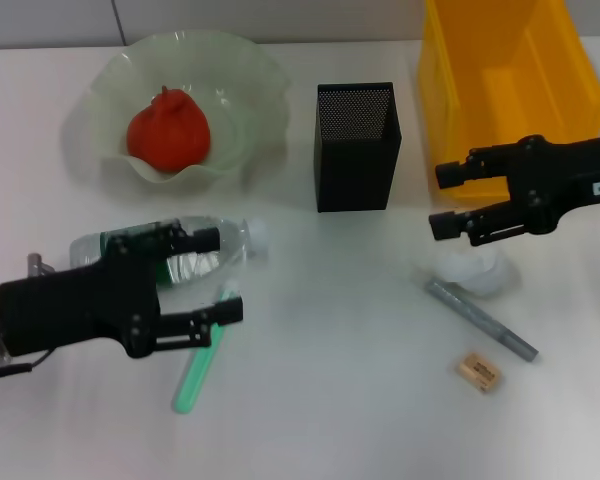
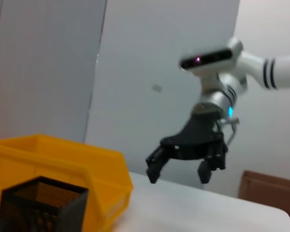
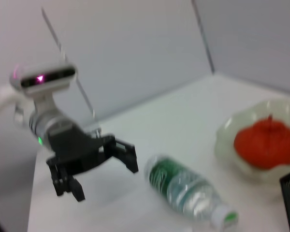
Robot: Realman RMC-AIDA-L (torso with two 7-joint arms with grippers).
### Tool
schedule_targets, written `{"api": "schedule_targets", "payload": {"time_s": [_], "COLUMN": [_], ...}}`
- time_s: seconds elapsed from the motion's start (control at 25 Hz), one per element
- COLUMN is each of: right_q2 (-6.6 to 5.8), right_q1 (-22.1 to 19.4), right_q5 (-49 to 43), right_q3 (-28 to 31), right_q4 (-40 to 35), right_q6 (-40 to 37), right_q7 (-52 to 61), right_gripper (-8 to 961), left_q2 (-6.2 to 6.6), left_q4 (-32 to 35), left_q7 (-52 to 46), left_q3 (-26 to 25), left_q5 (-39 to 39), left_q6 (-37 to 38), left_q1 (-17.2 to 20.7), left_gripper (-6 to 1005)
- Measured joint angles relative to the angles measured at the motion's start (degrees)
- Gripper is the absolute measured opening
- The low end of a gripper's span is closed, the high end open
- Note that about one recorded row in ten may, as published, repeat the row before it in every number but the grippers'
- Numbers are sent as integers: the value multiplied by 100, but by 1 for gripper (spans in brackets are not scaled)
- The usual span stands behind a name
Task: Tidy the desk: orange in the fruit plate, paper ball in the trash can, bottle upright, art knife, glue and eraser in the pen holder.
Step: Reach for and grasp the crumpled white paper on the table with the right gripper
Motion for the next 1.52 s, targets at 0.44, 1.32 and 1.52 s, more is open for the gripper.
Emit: {"api": "schedule_targets", "payload": {"time_s": [0.44, 1.32, 1.52], "right_q2": [86, 437, 473], "right_q1": [574, 882, 853], "right_q5": [-1613, -3134, -3144], "right_q3": [-1002, -1579, -1747], "right_q4": [-1403, -1526, -1529], "right_q6": [42, 419, 510], "right_q7": [1233, 1545, 1544], "right_gripper": [825, 826, 825], "left_q2": [-24, -61, -61], "left_q4": [-11, -11, -11], "left_q7": [30, 7, 4], "left_q3": [-31, 17, 22], "left_q5": [407, 410, 410], "left_q6": [-113, -413, -496], "left_q1": [-69, -116, -114], "left_gripper": [846, 846, 846]}}
